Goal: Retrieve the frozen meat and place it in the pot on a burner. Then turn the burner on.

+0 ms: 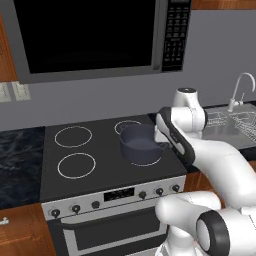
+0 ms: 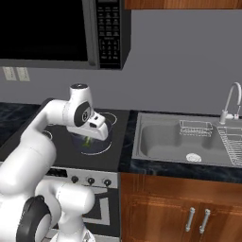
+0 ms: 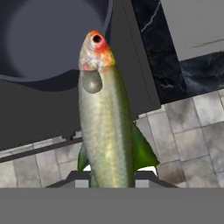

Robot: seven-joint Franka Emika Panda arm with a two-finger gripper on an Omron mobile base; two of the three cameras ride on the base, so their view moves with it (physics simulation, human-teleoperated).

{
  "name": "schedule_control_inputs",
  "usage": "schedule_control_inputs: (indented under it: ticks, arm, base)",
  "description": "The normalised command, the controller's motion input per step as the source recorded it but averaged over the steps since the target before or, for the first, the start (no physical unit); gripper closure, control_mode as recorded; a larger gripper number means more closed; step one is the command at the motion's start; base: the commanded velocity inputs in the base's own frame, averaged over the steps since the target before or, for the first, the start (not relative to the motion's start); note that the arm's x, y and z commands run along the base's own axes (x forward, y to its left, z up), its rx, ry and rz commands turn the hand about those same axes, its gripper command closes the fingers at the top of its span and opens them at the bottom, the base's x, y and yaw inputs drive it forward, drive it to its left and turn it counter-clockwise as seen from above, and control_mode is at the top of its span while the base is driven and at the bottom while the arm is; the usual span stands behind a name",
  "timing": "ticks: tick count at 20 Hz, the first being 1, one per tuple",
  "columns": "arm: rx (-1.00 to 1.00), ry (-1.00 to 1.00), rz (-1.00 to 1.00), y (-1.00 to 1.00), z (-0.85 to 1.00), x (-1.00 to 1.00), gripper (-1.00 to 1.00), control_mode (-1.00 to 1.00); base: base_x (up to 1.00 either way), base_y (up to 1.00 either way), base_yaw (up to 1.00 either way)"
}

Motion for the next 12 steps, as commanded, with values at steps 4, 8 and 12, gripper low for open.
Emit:
schedule_control_inputs:
  ticks: [4, 8, 12]
  arm:
    - [0.00, 0.00, 0.00, 0.00, 0.00, 0.35, 1.00, -1.00]
    - [0.00, 0.00, 0.00, 0.03, 0.00, 0.54, 1.00, -1.00]
    - [0.00, 0.00, -0.01, 0.10, -0.01, 0.62, 1.00, -1.00]
  base:
    - [0.00, 0.00, 0.00]
    - [0.00, 0.00, 0.00]
    - [0.00, 0.00, 0.00]
